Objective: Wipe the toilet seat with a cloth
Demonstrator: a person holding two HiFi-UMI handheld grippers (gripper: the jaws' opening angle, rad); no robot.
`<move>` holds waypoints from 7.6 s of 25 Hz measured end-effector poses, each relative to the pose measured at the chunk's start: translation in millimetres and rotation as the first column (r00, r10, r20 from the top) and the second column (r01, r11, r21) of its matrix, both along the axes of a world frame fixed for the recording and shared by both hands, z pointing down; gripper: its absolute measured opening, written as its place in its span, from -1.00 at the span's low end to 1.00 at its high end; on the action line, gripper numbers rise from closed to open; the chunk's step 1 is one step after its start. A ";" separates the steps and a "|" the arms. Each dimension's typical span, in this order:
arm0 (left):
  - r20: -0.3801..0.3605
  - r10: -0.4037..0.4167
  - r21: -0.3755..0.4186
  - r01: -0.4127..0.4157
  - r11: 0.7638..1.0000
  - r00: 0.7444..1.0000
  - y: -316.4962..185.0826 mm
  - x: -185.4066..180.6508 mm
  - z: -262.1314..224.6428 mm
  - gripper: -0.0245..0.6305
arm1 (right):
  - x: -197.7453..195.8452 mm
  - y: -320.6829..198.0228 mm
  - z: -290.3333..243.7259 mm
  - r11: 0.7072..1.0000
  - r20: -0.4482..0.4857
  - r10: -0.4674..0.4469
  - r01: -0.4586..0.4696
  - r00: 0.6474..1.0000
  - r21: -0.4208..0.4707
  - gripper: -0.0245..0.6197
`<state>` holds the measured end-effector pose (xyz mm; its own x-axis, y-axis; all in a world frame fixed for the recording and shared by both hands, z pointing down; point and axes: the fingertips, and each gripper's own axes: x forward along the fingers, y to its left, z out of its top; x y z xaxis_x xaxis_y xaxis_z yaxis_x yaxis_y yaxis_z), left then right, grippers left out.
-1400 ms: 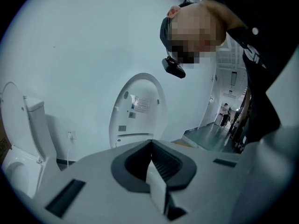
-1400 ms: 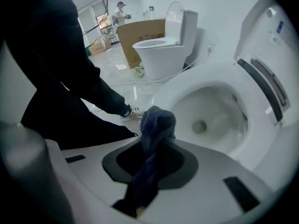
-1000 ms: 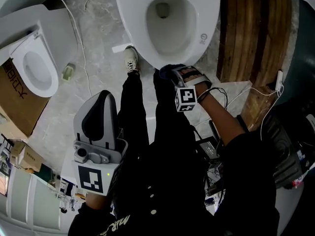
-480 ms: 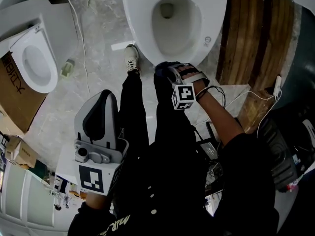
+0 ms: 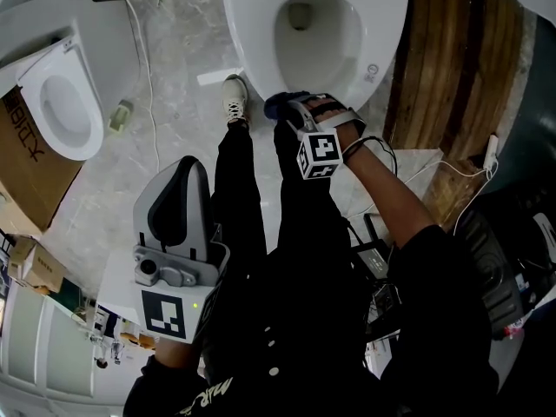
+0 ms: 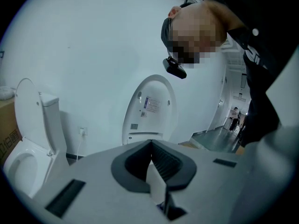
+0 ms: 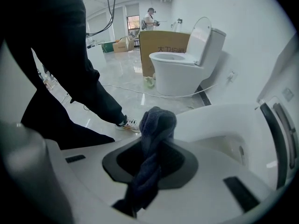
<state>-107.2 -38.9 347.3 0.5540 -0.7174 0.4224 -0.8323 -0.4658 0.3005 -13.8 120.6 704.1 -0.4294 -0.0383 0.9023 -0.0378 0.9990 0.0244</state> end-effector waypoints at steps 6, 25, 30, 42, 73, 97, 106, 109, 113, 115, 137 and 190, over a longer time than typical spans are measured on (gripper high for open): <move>0.001 -0.020 -0.008 0.020 1.000 1.000 1.4 -6.9 3.1 -0.89 | -15.1 -27.4 -1.1 0.999 0.029 -0.038 0.037 0.999 0.029 -0.67; 0.013 -0.060 -0.021 0.060 0.998 0.998 -6.3 -24.9 8.0 -0.90 | -37.3 -110.1 -5.1 0.992 0.111 0.118 -0.123 0.987 0.039 -0.67; 0.013 -0.080 -0.024 0.080 0.996 0.997 -9.2 -27.9 6.6 -0.89 | -33.5 -136.6 -6.2 0.983 0.118 0.173 -0.179 0.978 0.040 -0.67; 0.013 -0.099 -0.029 0.100 0.995 0.995 -13.6 -32.9 9.0 -0.89 | -28.6 -195.8 -6.6 0.932 0.141 0.357 -0.362 0.924 0.011 -0.67; 0.026 -0.124 -0.022 0.124 0.992 0.992 -14.6 -31.8 5.3 -0.89 | 23.1 -305.0 -16.0 0.464 0.214 0.879 -0.869 0.427 -0.173 -0.67; 0.026 -0.076 -0.017 0.076 0.997 0.997 -19.0 -9.3 1.9 -0.89 | 101.6 -306.4 -13.1 0.308 0.233 0.933 -0.944 0.275 -0.121 -0.67; 0.027 -0.066 -0.017 0.066 0.998 0.997 -23.6 -4.5 0.2 -0.89 | 128.9 -302.2 -11.7 0.248 0.221 0.951 -0.962 0.218 -0.117 -0.67; 0.027 -0.063 -0.017 0.063 0.998 0.998 -24.0 -2.9 0.1 -0.89 | 136.1 -300.1 -10.2 0.229 0.219 0.955 -0.966 0.199 -0.119 -0.67; 0.027 -0.058 -0.015 0.058 0.998 0.998 -23.5 0.1 -0.8 -0.89 | 137.4 -299.4 -9.3 0.207 0.219 0.960 -0.971 0.177 -0.121 -0.67; 0.028 -0.054 -0.012 0.054 0.998 0.998 -23.7 0.9 -2.1 -0.89 | 137.3 -299.6 -9.3 0.207 0.214 0.960 -0.971 0.179 -0.121 -0.67; 0.011 0.001 0.130 -0.002 0.991 1.000 -44.7 21.0 -85.6 -0.89 | 142.8 -242.4 -175.0 0.529 0.355 0.826 -0.818 0.437 -0.224 -0.66; -0.051 -0.070 0.590 0.086 0.803 0.996 -85.2 -59.3 -379.5 -0.89 | 322.6 -79.4 -750.2 -0.182 0.953 0.302 -0.981 0.013 0.071 -0.66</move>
<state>-166.5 -124.1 -32.2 0.4899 -0.8647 -0.1112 -0.8695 -0.4939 0.0098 308.8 41.2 -46.1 0.2076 -0.9671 -0.1468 -0.9756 -0.2157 0.0418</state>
